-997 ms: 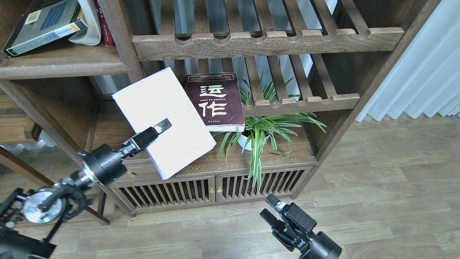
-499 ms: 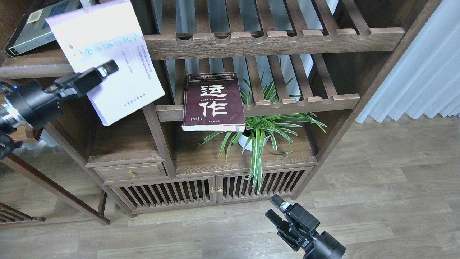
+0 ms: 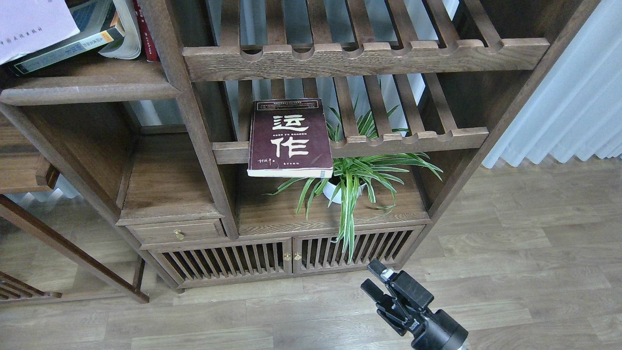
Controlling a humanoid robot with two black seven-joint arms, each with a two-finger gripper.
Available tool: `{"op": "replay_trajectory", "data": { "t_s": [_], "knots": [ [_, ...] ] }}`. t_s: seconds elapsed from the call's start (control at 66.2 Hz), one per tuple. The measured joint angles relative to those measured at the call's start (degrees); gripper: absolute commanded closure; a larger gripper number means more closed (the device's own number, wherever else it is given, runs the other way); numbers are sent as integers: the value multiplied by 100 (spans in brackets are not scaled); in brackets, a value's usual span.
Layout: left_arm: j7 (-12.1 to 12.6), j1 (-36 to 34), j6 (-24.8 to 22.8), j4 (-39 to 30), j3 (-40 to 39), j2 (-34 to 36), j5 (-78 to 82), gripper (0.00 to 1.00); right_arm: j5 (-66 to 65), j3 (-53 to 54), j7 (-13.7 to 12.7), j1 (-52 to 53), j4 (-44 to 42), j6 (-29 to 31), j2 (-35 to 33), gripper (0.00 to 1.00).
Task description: Organize books on shelf
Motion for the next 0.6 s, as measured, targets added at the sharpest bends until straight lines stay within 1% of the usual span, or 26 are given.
{"op": "replay_trajectory", "data": {
  "t_s": [0.106, 0.227, 0.317, 0.393, 0.468, 0.604],
  "knots": [
    [2, -412, -1, 174, 140, -8, 189, 99, -2, -3, 0, 18, -1, 0, 17, 16],
    [2, -1372, 0, 589, 639, -185, 553, 99, -7, -17, 0, 100, -1, 0, 56, 17],
    [2, -2216, -1, 859, 1210, -449, 896, 99, -9, -40, 1, 213, -1, 0, 96, 17],
    [2, -2727, -1, 1094, 1557, -588, 1150, 99, -9, -42, 51, 277, -1, 0, 119, 17],
    [2, -3036, -1, 1342, 1744, -683, 1382, 99, -9, -26, 127, 300, -1, 0, 128, 16],
    [2, -3214, -1, 1620, 1797, -862, 1749, 99, -7, 1, 212, 309, -1, 0, 133, 16]
  ]
}}
